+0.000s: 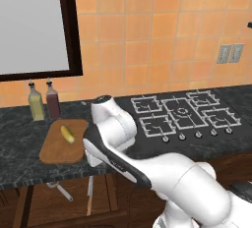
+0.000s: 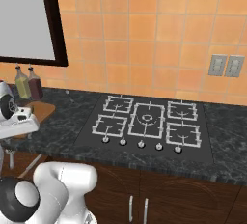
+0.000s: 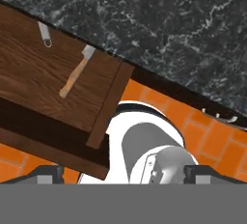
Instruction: Place the appropriate cutting tool for cutting the cucumber skin on the cutting board.
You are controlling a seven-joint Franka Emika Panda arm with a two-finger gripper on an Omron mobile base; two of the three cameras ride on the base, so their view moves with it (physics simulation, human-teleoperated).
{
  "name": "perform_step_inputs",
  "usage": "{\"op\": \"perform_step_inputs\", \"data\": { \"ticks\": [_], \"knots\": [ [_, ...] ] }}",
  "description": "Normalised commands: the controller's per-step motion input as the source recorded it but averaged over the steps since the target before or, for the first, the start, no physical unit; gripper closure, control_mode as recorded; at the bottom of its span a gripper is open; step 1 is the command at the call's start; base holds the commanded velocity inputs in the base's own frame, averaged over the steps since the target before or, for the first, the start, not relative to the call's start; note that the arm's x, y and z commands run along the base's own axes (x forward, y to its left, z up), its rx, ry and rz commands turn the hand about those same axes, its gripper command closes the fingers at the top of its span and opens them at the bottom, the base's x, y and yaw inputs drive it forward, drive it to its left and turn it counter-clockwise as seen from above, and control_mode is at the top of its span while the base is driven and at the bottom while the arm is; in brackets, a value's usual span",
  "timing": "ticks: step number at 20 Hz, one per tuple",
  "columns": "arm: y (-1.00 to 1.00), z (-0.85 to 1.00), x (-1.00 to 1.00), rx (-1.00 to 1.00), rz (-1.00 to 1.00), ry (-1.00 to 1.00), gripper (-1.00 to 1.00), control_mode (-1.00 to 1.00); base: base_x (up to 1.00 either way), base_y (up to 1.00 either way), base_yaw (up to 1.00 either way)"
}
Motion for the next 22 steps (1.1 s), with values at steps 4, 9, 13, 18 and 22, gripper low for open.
{"op": "perform_step_inputs", "data": {
  "ticks": [4, 9, 13, 18, 22],
  "knots": [
    [0.8, -0.3, -0.05, -0.09, 0.0, 0.13, -1.0, -1.0, 0.0, 0.0, 0.0],
    [0.53, -0.49, -0.08, 0.0, -0.05, 0.04, -1.0, -1.0, 0.0, 0.0, 0.0],
    [0.29, -0.41, -0.2, 0.02, -0.04, 0.01, -1.0, -1.0, 0.0, 0.0, 0.0],
    [0.15, -0.4, -0.05, 0.0, -0.04, 0.01, -1.0, -1.0, 0.0, 0.0, 0.0],
    [0.01, -0.52, -0.15, 0.0, -0.09, 0.0, -1.0, -1.0, 0.0, 0.0, 0.0]
  ]
}}
